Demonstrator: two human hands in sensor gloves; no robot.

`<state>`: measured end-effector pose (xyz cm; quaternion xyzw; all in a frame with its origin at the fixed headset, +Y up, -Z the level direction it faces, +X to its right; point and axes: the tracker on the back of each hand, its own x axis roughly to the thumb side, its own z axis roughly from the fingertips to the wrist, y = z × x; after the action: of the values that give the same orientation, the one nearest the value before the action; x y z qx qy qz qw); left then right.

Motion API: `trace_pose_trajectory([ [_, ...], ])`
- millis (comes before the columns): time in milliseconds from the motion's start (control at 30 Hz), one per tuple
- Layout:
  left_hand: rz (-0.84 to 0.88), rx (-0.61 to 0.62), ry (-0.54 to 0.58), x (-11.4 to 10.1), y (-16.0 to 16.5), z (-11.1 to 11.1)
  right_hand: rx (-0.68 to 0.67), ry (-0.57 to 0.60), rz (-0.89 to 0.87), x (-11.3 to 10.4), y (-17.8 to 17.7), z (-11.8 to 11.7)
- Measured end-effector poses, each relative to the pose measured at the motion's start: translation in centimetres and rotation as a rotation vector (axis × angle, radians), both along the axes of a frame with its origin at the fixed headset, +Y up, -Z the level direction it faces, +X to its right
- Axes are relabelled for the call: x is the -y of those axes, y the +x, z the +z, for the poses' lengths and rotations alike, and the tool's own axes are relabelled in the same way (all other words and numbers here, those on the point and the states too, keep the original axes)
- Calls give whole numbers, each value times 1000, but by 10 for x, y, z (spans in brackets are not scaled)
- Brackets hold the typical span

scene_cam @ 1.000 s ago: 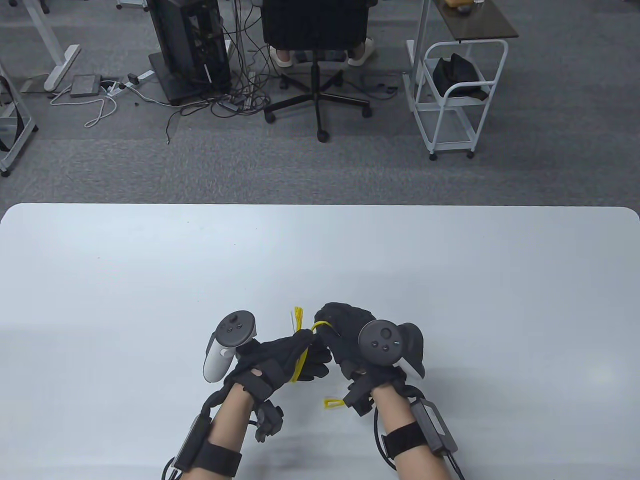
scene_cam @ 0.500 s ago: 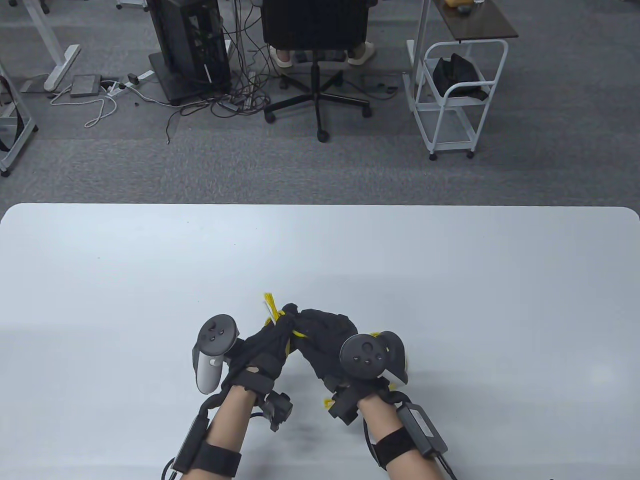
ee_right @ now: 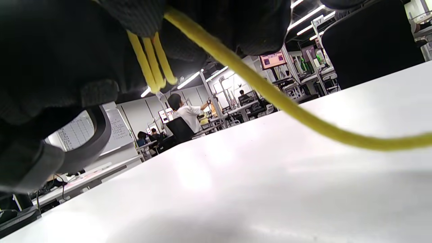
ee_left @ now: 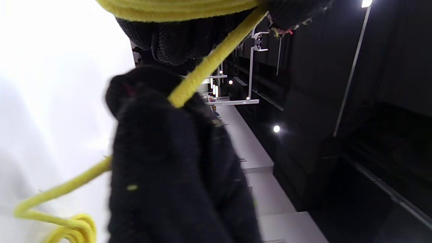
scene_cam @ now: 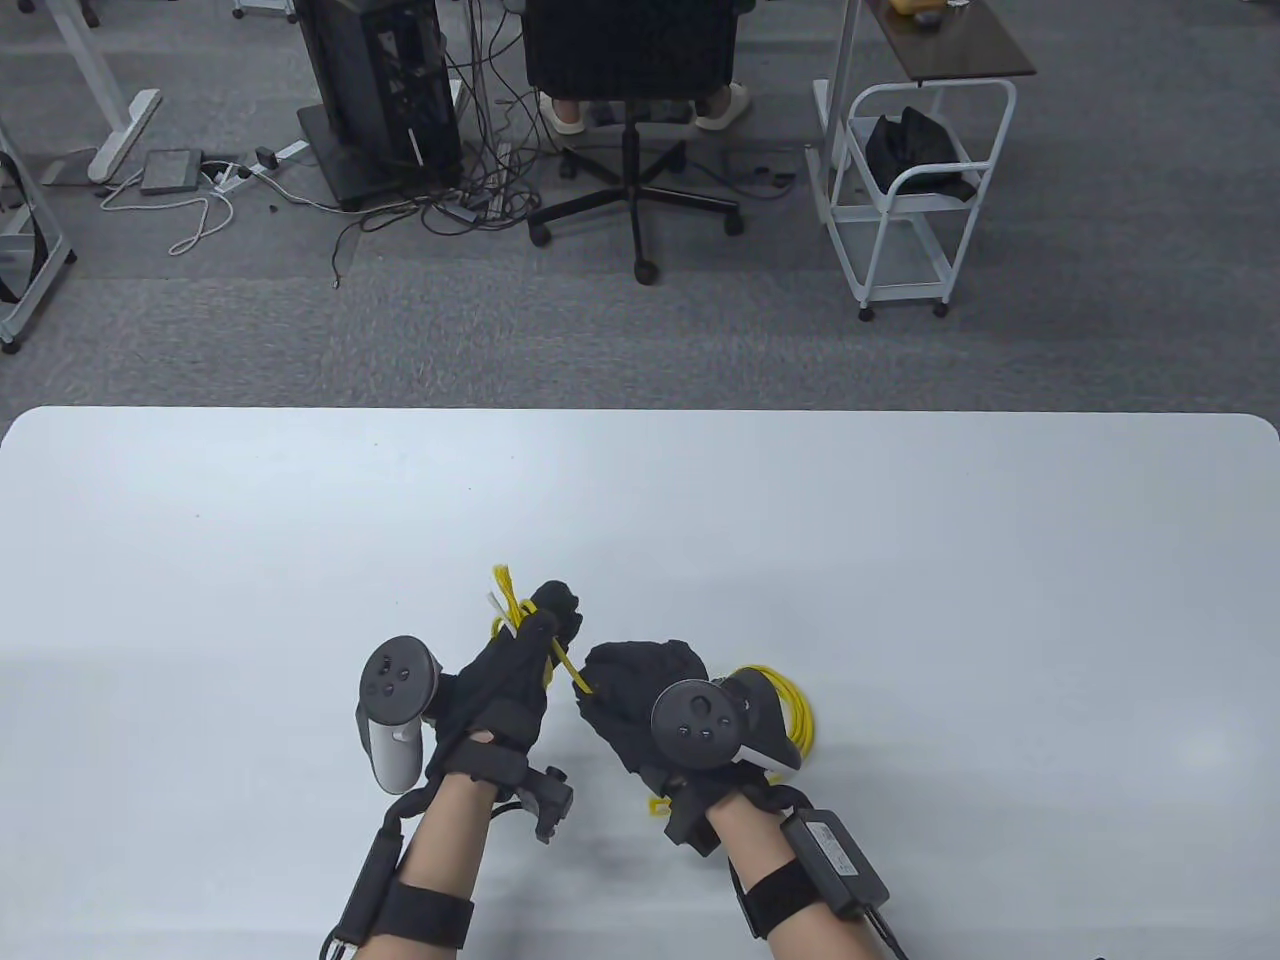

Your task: Coil the rope

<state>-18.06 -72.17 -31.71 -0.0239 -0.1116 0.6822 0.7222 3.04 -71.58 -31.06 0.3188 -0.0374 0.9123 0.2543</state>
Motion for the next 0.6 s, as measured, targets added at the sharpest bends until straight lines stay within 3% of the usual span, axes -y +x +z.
trace_pose_trajectory([
  [333,263,157,25,-1,12,1,-11,-44,97,8,-3,-2],
  [600,271,269,51,-4,24,2,46,-69,150,9,5,-8],
])
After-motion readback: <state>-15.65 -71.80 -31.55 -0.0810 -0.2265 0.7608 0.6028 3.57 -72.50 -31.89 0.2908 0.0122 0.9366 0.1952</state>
